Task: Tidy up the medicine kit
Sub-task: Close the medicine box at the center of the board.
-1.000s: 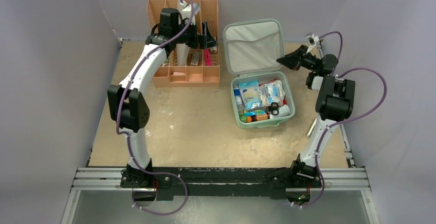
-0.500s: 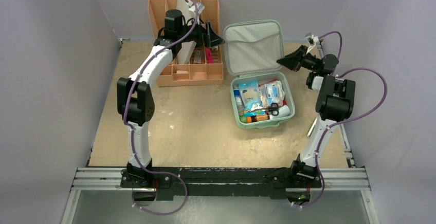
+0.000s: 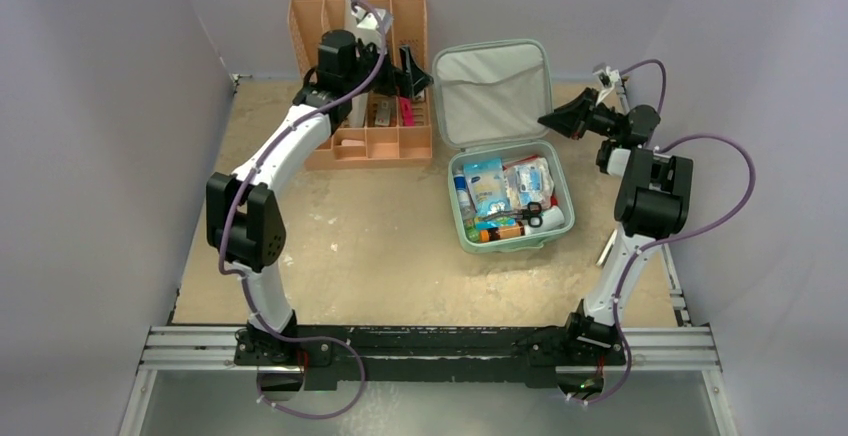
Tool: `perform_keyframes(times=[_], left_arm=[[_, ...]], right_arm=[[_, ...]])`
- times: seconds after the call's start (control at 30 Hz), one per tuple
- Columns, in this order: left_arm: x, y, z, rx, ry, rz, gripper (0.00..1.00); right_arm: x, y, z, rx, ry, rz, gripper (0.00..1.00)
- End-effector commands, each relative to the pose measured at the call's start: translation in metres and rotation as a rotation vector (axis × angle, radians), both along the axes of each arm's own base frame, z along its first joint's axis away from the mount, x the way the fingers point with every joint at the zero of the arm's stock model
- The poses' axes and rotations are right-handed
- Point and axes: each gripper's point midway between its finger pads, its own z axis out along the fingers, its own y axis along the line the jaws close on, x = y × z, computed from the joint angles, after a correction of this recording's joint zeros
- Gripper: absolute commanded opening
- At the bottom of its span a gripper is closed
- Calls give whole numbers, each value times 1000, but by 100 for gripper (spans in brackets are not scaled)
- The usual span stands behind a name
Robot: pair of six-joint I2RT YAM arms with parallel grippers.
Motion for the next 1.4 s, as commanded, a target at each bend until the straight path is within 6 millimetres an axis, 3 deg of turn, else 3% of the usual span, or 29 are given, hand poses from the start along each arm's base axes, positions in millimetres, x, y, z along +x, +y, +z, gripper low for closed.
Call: perform_keyframes(times=[0.0, 0.13, 0.27, 0.47, 0.8, 0.9, 1.0, 1.2, 1.27, 1.37], left_arm=[[-17, -8, 29, 61, -80, 19, 94], [-18, -16, 37, 101, -101, 13, 95], [3, 3, 28, 105, -33, 160, 95], [3, -29, 37, 3, -60, -18, 95], [14, -50, 31, -102, -36, -79, 89], [21, -51, 18, -96, -26, -71, 88], [24, -56, 9, -103, -19, -91, 84], [23, -65, 11, -136, -45, -129, 78], [20, -67, 14, -144, -59, -149, 71], [14, -67, 20, -150, -84, -168, 63]], right_arm=[[-17, 4, 44, -75, -189, 30, 5], [-22, 6, 47, -77, -195, 30, 5], [-28, 8, 46, -83, -197, 37, 5], [-26, 7, 54, -83, -209, 31, 5], [-29, 8, 52, -74, -205, 19, 6], [-30, 8, 52, -75, -205, 20, 6], [-31, 9, 52, -80, -212, 22, 6], [-29, 8, 55, -81, -215, 23, 6], [-29, 8, 56, -81, -215, 24, 7], [-24, 7, 55, -67, -199, 13, 17]])
